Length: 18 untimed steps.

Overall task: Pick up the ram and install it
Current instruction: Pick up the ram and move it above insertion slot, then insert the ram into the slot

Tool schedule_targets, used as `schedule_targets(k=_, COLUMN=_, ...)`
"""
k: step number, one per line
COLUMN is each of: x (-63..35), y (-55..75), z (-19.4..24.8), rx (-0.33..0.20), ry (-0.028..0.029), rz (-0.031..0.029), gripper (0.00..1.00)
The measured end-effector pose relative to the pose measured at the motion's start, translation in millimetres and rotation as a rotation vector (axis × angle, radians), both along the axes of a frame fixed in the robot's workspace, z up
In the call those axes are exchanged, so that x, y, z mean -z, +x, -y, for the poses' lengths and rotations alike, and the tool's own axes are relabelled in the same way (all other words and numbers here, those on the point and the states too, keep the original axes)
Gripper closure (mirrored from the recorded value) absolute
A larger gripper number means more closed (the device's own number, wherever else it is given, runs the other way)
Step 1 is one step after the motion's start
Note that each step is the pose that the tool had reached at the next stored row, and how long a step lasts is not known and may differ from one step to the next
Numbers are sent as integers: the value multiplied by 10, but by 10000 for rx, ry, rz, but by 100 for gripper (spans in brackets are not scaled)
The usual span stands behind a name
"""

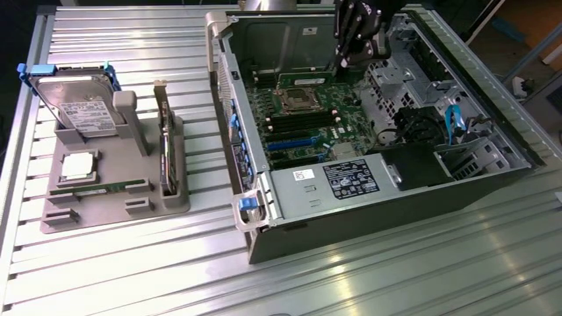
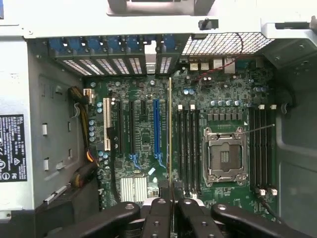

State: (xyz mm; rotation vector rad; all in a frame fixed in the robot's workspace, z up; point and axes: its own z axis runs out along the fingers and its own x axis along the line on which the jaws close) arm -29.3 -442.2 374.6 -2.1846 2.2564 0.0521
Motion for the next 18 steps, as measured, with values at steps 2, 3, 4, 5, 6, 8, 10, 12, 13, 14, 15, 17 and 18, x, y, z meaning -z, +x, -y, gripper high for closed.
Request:
schedule_targets(k=2, x=4, y=0, z=-44, rx=0, ry=1, rz=0, gripper=88)
schedule_targets(k=3, x=3, y=1, z=-52, rx=-1, ry=0, rz=0, gripper=88)
schedule_targets(k=4, x=4, y=0, z=-55, rx=-1, ry=2, rz=0, gripper=88)
schedule_targets(k=5, x=4, y=-1, z=-68, rx=1, ry=1, rz=0, gripper=88)
schedule_targets(k=6, x=6, y=0, z=-90, rx=0, ry=2, rz=0, gripper=88)
schedule_targets(k=8, x=7, y=0, z=-131, rx=0, ry=6, rz=0, gripper=88)
schedule_targets(k=10, x=9, y=0, z=-177, rx=0, ry=15, rz=1, gripper=88)
schedule_targets(k=12, x=9, y=0, z=-183, rx=-1, ry=16, rz=1, gripper=88)
schedule_targets(k=13, x=10, y=0, z=-183, rx=-1, ry=16, rz=1, gripper=88)
schedule_targets(k=14, x=10, y=0, z=-184, rx=0, ry=16, rz=1, gripper=88)
schedule_targets(k=15, x=10, y=0, z=-184, rx=0, ry=16, rz=1, gripper=88)
schedule_targets(k=17, x=10, y=0, z=-184, rx=0, ry=16, rz=1, gripper=88)
schedule_targets(k=18, x=10, y=0, z=-184, rx=0, ry=16, rz=1, gripper=88)
